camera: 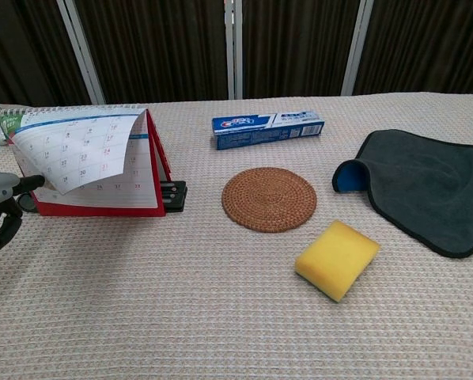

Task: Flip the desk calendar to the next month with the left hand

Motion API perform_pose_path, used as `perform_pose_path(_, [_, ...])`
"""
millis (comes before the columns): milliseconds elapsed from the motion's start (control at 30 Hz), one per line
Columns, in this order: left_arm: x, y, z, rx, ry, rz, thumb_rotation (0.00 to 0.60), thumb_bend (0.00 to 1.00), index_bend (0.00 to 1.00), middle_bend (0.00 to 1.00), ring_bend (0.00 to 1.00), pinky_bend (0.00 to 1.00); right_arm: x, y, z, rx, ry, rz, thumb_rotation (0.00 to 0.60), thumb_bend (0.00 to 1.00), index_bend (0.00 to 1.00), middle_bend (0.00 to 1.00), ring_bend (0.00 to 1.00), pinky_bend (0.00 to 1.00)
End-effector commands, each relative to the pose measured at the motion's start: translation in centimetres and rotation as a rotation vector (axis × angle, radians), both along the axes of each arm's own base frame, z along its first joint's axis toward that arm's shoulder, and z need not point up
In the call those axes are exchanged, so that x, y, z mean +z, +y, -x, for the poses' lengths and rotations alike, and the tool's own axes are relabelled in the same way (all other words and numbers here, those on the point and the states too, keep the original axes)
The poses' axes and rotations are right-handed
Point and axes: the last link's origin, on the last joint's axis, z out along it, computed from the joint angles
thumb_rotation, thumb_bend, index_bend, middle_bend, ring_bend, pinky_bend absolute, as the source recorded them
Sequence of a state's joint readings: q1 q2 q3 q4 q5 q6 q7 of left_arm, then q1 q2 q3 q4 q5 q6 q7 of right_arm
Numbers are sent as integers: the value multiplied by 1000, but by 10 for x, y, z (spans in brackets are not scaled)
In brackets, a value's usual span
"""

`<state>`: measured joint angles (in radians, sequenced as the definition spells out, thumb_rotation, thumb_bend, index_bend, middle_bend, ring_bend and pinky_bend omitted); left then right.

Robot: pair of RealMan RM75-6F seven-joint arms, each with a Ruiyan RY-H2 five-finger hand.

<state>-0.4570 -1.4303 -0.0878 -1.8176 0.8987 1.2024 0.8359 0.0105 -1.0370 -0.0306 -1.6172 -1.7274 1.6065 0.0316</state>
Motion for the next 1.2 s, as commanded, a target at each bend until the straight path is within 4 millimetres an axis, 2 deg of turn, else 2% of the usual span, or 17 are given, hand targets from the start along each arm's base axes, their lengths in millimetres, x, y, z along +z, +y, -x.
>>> perform_pose_path(33, [3,4,-11,-32,-26,-28,600,750,0,683,642,529,0,0,0,1,0,0,600,34,0,0,0,0])
perform_pose_path(200, [13,9,-26,-90,-74,-83,600,748,0,683,642,529,0,1,-1,3,-2,0,600,34,0,0,0,0])
perform_pose_path(300, [29,13,-41,-163,-134,-169,600,748,0,682,642,529,0,1,-1,4,-2,1,600,34,0,0,0,0])
perform_pose_path(367, [36,14,-43,-196,-167,-206,600,747,0,673,642,529,0,1,-1,5,-1,0,600,34,0,0,0,0])
perform_pose_path(500, [45,17,-45,-237,-200,-258,600,746,0,577,581,509,-1,1,-1,7,3,-3,600,35,0,0,0,0])
perform_pose_path(600, [52,19,-44,-261,-206,-298,600,726,0,430,463,443,-2,1,-1,6,3,-3,600,34,0,0,0,0])
perform_pose_path(633, [55,20,-43,-264,-197,-312,600,708,0,367,416,417,-2,1,-1,6,3,-3,600,34,0,0,0,0])
perform_pose_path(700, [57,22,-40,-250,-179,-314,600,605,0,213,290,333,-2,1,-1,5,3,-5,600,34,0,0,0,0])
perform_pose_path(767, [59,24,-36,-223,-147,-293,600,457,0,48,118,186,-2,1,-1,5,3,-5,600,34,0,0,0,0])
perform_pose_path(800, [60,26,-33,-207,-134,-280,600,409,0,18,71,136,-2,1,-1,5,3,-5,600,34,0,0,0,0])
perform_pose_path(867, [61,28,-31,-178,-117,-256,600,296,0,0,2,46,-2,1,-1,5,3,-4,600,34,0,0,0,0])
perform_pose_path(967, [64,29,-25,-130,-97,-219,600,218,0,0,0,13,-2,1,-1,4,2,-4,600,34,0,0,0,0])
perform_pose_path(1100, [68,27,-21,-90,-110,-206,600,192,0,0,0,0,-2,1,-1,3,4,-5,600,34,0,0,0,0])
perform_pose_path(1200, [72,17,-18,-96,-134,-225,600,192,0,0,0,0,-2,1,-1,6,3,-1,600,34,0,0,0,0])
